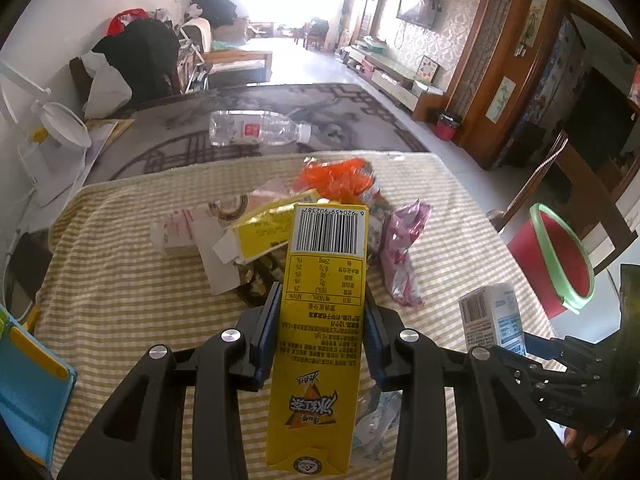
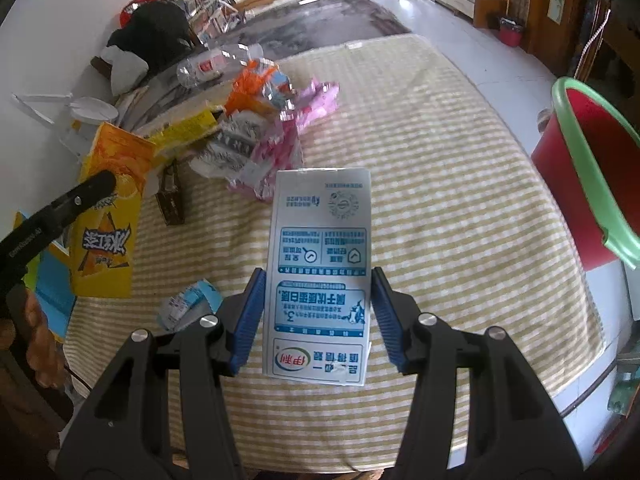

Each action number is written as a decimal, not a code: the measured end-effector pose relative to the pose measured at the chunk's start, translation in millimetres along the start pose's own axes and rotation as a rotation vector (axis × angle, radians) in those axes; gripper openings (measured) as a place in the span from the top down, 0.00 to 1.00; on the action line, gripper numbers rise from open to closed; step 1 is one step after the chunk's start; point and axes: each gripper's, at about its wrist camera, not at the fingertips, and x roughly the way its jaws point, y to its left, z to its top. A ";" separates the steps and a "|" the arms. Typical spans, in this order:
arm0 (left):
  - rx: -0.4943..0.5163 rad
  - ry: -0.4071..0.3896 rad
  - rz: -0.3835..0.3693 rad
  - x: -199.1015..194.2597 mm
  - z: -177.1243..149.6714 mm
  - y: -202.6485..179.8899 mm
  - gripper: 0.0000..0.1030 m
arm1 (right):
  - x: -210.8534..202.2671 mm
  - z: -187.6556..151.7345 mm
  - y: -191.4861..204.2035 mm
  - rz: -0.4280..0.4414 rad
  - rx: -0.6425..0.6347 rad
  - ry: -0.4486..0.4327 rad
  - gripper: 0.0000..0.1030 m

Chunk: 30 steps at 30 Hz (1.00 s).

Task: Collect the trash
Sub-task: 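Lift the milk carton with the right tool and the yellow box with the left tool, then carry the milk carton and yellow box over the red bucket and open both tools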

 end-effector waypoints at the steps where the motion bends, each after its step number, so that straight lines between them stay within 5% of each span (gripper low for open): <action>1: 0.004 -0.007 0.004 -2.4 1.7 -2.0 0.67 | -6.6 2.4 -1.2 0.004 -0.001 -0.018 0.50; 12: 0.045 -0.134 0.064 -37.1 28.4 -58.2 0.67 | -66.4 29.7 -34.9 0.041 -0.039 -0.172 0.50; 30: 0.035 -0.181 0.092 -31.0 47.2 -190.7 0.67 | -118.5 65.7 -148.3 0.131 -0.091 -0.251 0.50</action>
